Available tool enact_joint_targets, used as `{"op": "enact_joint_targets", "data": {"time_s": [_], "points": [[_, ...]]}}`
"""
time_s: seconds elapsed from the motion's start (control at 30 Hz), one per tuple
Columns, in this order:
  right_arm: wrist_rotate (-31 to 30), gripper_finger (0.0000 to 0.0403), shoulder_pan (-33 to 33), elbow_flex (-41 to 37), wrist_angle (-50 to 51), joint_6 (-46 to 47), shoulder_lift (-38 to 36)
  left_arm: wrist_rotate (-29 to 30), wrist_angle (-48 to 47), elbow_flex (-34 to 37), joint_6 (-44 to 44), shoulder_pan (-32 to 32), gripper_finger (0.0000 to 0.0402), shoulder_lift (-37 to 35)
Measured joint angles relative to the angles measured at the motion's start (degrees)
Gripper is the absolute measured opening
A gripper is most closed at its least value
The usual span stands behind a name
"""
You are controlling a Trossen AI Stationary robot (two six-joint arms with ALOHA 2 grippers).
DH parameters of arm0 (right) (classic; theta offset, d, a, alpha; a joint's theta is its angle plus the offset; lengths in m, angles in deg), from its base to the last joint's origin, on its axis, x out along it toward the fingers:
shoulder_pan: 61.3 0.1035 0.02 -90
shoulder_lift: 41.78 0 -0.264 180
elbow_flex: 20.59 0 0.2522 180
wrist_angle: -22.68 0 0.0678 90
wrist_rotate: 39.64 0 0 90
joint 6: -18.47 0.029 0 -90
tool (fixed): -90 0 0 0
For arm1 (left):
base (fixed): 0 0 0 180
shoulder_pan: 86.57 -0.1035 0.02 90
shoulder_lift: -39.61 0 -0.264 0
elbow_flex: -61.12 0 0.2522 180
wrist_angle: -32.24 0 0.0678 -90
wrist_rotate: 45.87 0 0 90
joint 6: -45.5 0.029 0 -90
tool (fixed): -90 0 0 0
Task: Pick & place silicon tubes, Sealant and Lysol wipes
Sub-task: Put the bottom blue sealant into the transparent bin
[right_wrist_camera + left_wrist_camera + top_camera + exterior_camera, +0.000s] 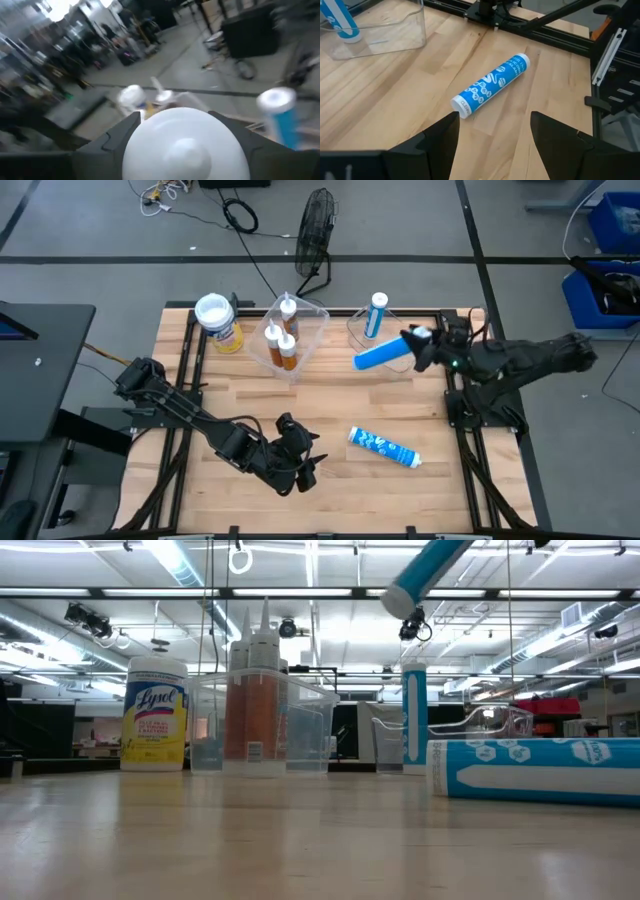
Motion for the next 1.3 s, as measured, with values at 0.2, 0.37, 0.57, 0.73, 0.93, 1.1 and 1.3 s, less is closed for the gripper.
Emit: {"op": "enact_joint_targets", "data": {"time_s": [0.2, 0.37, 0.57, 0.73, 0.93, 1.1, 1.3], "points": [[-1.8, 0.0212, -5.0, 12.0, 21.3, -2.6, 4.2, 0.0, 0.0, 0.0, -2.0, -0.1, 0.0249, 0.0], [1.1, 0.0212, -11.1, 16.7, 31.4, -2.8, 8.7, 0.0, 0.0, 0.0, -3.3, -0.6, 0.0249, 0.0], [8.1, 0.0212, -18.6, 16.8, 33.6, -9.4, 13.7, 0.0, 0.0, 0.0, -7.8, -1.4, 0.0249, 0.0], [10.4, 0.0212, -22.9, 16.8, 33.6, -13.0, 16.5, 1.6, 0.0, 0.0, -12.6, -3.1, 0.0249, 0.0], [13.0, 0.0212, -26.4, 16.8, 33.6, -13.1, 16.8, 2.6, 0.0, 0.0, -13.3, -5.8, 0.0236, 0.0], [14.1, 0.0216, -28.5, 16.8, 34.2, -11.4, 16.8, 2.6, 0.0, 0.0, -9.5, -7.6, 0.0222, 0.0], [15.1, 0.0212, -31.1, 16.8, 38.7, -6.5, 16.2, -1.7, 0.0, 0.0, -1.6, -11.0, 0.0216, -0.4]]}}
